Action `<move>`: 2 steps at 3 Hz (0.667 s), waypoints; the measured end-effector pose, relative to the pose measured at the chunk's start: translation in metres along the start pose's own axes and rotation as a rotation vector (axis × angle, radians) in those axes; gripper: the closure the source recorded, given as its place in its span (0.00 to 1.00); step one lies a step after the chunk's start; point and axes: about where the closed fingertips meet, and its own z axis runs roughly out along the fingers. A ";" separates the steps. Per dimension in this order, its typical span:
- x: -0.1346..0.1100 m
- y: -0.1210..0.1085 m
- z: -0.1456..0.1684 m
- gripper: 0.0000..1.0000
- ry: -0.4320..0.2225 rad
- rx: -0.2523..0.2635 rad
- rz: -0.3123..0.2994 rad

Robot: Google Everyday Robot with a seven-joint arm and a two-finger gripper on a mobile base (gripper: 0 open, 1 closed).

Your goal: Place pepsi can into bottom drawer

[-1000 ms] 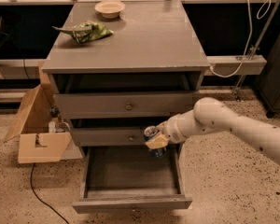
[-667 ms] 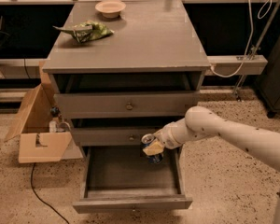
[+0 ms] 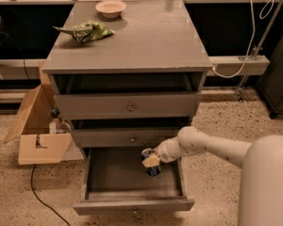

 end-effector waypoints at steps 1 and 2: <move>0.035 -0.007 0.052 1.00 0.067 -0.026 0.055; 0.035 -0.007 0.052 1.00 0.067 -0.026 0.055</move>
Offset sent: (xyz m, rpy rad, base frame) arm -0.0019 0.0066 -0.0501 -0.0284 0.0660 -0.0107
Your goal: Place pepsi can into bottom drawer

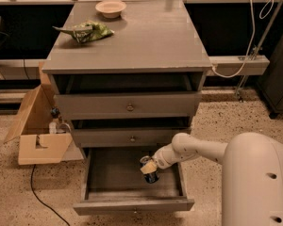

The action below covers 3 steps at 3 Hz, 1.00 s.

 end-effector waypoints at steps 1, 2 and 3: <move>0.019 -0.013 0.040 1.00 0.110 0.005 0.035; 0.034 -0.026 0.069 1.00 0.171 0.005 0.075; 0.047 -0.035 0.102 1.00 0.197 0.005 0.127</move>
Offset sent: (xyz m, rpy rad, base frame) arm 0.0169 0.0095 -0.1183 -0.1897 0.1902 -0.0285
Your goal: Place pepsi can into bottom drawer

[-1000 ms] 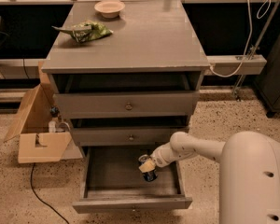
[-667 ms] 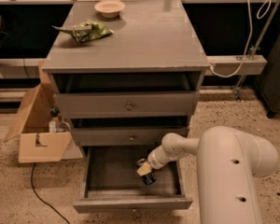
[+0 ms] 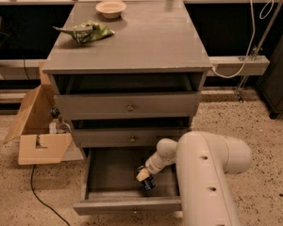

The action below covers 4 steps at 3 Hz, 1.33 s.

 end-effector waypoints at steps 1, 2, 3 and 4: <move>0.009 -0.012 0.030 1.00 0.003 0.005 0.064; 0.020 -0.023 0.052 0.97 0.002 0.012 0.123; 0.020 -0.023 0.052 0.74 0.002 0.012 0.123; 0.020 -0.023 0.052 0.43 0.002 0.012 0.123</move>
Offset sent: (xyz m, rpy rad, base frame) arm 0.0070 -0.0077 -0.0845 -0.0194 0.0700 -0.1777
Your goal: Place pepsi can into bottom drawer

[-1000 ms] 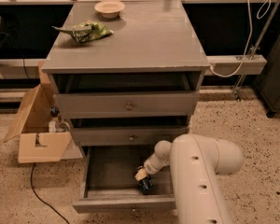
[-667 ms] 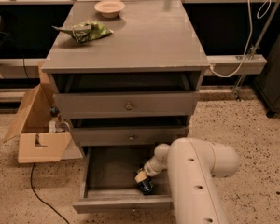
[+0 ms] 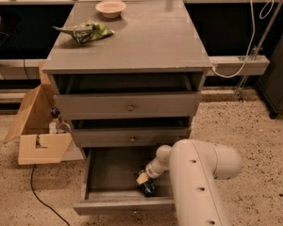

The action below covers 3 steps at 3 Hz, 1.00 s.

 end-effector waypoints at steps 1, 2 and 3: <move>0.000 0.000 0.000 0.20 0.000 0.000 0.000; 0.004 0.004 -0.012 0.00 -0.026 -0.043 -0.021; 0.011 0.004 -0.031 0.00 -0.058 -0.063 -0.028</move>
Offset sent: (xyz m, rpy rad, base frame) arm -0.0060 -0.0089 0.0165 0.0833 0.0012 0.0391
